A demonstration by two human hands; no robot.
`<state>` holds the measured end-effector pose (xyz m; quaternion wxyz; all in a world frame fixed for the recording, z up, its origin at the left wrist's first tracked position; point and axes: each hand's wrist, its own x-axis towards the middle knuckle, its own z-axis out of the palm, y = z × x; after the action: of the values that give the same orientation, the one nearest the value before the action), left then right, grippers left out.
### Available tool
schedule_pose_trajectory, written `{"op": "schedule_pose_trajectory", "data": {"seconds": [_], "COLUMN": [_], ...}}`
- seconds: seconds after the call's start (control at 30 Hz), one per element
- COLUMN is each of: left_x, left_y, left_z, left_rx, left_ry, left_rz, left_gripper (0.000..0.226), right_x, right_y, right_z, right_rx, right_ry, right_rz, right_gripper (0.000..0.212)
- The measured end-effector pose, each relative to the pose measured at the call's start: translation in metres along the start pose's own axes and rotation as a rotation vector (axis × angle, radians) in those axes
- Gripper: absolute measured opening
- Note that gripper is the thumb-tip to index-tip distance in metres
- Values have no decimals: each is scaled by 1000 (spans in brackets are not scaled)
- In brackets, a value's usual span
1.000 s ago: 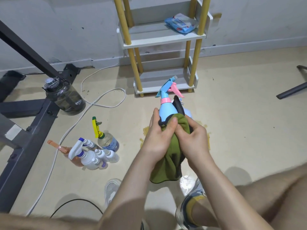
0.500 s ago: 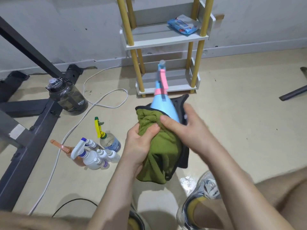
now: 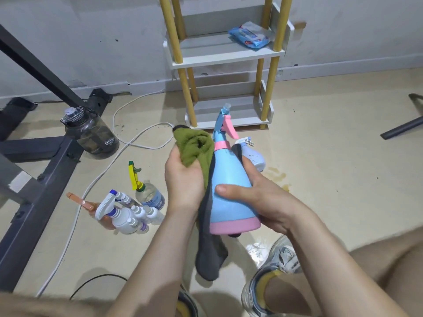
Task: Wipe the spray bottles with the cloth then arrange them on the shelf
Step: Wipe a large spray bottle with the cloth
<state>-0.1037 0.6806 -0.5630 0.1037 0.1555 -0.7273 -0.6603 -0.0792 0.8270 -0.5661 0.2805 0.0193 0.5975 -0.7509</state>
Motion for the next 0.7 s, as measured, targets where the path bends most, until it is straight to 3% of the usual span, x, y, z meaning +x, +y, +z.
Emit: {"op": "schedule_pose_trajectory", "data": {"seconds": [0.07, 0.13, 0.2, 0.3, 0.37, 0.43, 0.5, 0.57, 0.63, 0.7], "left_x": [-9, -19, -24, -17, -11, -4, 1, 6, 12, 13], "left_y": [11, 17, 13, 5, 4, 4, 0, -1, -4, -2], "left_z": [5, 7, 6, 8, 11, 12, 9, 2, -8, -13], "left_rx": [-178, -97, -36, 40, -77, -169, 2, 322, 722, 1168], "left_ry": [-148, -368, -454, -249, -52, 64, 94, 48, -71, -217], "left_rz": [-250, -302, -290, -263, -259, -257, -187, -22, 232, 370], "left_gripper": [11, 15, 18, 17, 12, 18, 28, 26, 8, 26], "right_x": [5, 9, 9, 6, 1, -5, -10, -13, -10, -9], "right_y": [0, 2, 5, 16, 21, 19, 15, 12, 8, 0], "right_z": [3, 6, 12, 26, 30, 24, 16, 9, -2, -15], "right_rx": [-327, -704, -926, -1162, -1239, -1182, -1078, -874, -435, -175], "right_ry": [106, 239, 279, 326, 431, 531, 512, 449, 440, 428], "right_rz": [-42, -101, -121, -141, -242, -307, -232, -109, -51, -3], "right_gripper": [95, 115, 130, 133, 127, 122, 112, 93, 67, 53]}}
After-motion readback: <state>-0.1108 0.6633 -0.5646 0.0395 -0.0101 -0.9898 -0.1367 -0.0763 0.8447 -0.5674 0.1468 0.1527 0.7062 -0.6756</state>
